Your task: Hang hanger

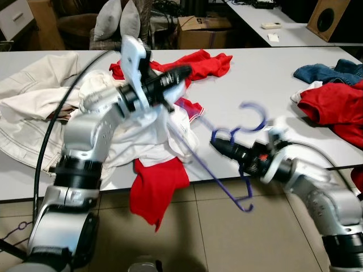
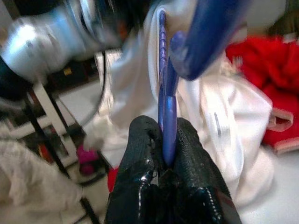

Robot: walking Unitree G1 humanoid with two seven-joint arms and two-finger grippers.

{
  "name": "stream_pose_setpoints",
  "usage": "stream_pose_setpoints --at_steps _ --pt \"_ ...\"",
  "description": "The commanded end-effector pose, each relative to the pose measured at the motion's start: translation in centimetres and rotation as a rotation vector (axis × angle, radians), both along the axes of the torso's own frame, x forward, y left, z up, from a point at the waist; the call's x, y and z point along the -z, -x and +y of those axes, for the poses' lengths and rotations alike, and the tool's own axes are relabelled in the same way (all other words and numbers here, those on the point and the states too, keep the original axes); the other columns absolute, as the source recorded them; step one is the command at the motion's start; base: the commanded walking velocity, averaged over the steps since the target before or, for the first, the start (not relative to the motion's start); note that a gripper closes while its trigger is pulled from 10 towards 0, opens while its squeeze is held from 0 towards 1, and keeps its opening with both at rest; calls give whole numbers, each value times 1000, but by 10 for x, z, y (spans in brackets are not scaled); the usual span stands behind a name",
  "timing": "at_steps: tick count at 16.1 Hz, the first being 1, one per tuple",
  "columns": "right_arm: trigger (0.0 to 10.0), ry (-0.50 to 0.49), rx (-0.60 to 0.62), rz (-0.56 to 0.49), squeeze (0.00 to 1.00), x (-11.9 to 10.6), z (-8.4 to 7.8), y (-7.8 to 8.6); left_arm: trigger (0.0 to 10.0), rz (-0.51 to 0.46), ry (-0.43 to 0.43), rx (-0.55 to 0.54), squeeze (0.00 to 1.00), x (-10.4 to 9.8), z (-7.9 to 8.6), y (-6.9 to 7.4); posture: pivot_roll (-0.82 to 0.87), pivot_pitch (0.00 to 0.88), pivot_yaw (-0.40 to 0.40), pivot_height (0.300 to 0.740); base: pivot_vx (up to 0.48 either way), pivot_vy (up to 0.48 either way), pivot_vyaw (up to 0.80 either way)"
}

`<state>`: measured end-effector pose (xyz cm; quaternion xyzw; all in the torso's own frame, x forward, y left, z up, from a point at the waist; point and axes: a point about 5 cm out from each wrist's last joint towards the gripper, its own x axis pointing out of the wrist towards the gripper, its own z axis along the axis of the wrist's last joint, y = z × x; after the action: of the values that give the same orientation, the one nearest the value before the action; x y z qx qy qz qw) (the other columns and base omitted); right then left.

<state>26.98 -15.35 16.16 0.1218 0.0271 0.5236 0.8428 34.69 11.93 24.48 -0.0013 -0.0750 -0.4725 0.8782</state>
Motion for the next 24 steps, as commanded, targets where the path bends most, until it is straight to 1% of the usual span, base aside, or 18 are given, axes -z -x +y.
stream_pose_setpoints --at_steps 1,2,4,6,7,8,10,11,13,15,18,19,20,21,23,24 --pt "10000 -79 0 -56 0 -19 -5 -1 0 -3 -24 24 0 -1 -1 2 81 0 -15 740 0 0 0" --pt "10000 -93 -9 -53 0 -20 -7 0 0 -5 -23 21 0 -4 1 2 82 0 -16 740 0 0 0" --pt "10000 -79 -14 -43 0 -17 -9 2 0 -12 -22 25 0 -9 5 0 82 0 -16 740 0 0 0" --pt "10000 9 4 -37 0 -6 -6 0 0 -5 21 68 0 -17 5 3 81 0 -13 740 0 0 0" --pt "10000 36 31 -38 0 -2 -3 -4 0 -2 38 99 0 -20 2 6 82 0 -12 740 0 0 0" --pt "10000 41 39 -38 0 -1 -1 -5 0 0 43 114 0 -21 0 7 82 0 -12 740 0 0 0" --pt "10000 42 85 -57 0 -1 6 -15 0 11 52 176 0 -22 -10 14 84 0 -12 740 0 0 0" --pt "10000 45 85 -60 0 -1 7 -15 0 11 53 183 0 -21 -11 15 84 0 -12 740 0 0 0" --pt "10000 72 59 -64 0 2 13 -16 0 11 83 206 0 -28 -14 18 86 0 -16 740 0 0 0" --pt "10000 90 35 -69 0 6 18 -14 0 9 90 212 0 -31 -14 19 87 0 -17 740 0 0 0" --pt "10000 80 33 -80 0 5 22 -14 0 14 86 240 0 -32 -18 24 90 0 -17 740 0 0 0" --pt "10000 55 53 -94 0 1 23 -17 1529 31 37 269 0 -22 -22 28 88 0 -16 740 0 0 0" --pt "10000 43 66 -103 0 -2 23 -19 10000 35 -21 252 0 -11 -21 26 86 0 -15 740 0 0 0" --pt "10000 39 70 -108 0 -4 22 -20 10000 48 -53 257 0 -6 -19 25 84 0 -14 740 0 0 0" --pt "10000 34 73 -110 0 -5 20 -20 10000 83 -66 293 0 -4 -16 25 84 0 -14 740 0 0 0" --pt "10000 29 74 -111 0 -5 19 -19 10000 96 -62 297 1000 -6 -13 25 84 0 -15 740 0 0 0"
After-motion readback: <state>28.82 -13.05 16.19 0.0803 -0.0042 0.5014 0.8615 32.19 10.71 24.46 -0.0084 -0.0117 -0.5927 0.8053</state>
